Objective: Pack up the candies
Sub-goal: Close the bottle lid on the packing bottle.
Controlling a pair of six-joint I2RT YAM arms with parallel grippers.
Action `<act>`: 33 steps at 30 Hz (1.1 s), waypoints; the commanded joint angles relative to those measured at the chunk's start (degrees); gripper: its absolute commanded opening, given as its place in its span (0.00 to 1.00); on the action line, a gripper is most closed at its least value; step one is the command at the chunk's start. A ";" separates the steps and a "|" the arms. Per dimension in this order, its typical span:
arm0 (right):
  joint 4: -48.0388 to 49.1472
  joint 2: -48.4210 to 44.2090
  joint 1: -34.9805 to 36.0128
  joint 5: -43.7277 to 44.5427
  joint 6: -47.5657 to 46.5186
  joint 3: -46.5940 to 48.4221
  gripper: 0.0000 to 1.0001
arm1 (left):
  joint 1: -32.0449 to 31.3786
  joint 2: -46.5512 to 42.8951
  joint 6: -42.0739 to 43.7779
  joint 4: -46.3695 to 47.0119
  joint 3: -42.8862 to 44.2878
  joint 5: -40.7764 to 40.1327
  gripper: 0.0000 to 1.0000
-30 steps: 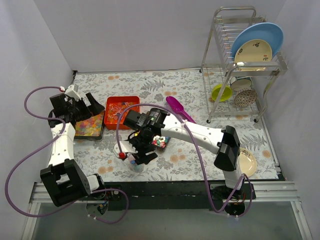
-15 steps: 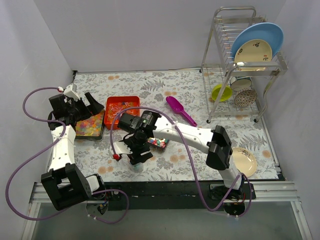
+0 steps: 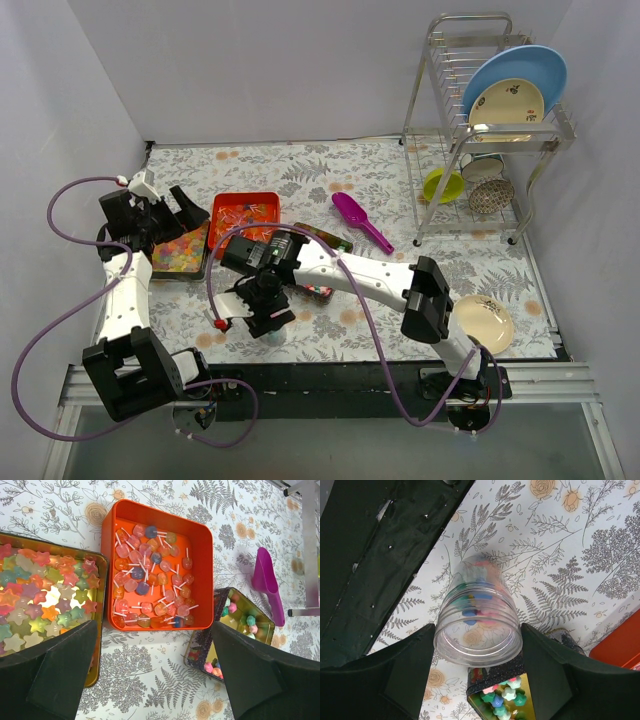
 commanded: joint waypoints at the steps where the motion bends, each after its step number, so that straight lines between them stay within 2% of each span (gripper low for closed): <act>1: -2.10 0.52 0.86 0.71 0.81 2.90 0.75 | 0.16 -2.44 -0.19 0.89 -0.55 1.30 0.98; 11: -2.19 1.75 2.36 2.03 1.25 4.40 0.78 | -0.37 -2.88 -0.37 0.89 -0.55 1.83 0.98; 18: -0.70 -0.26 2.62 1.06 4.41 3.09 0.96 | -0.81 -3.15 -0.10 0.62 -0.37 2.45 0.98; 20: -0.17 -1.49 2.53 1.32 5.46 1.85 0.98 | -0.98 -3.23 0.68 1.23 -0.29 3.41 0.98; 27: -1.39 -7.99 -0.53 2.91 7.74 -2.45 0.98 | -0.89 -1.92 5.78 6.86 -1.52 6.40 0.98; 33: -1.31 -11.51 -6.60 -1.74 9.77 -3.24 0.98 | -0.98 -0.95 3.16 9.93 -1.07 9.56 0.98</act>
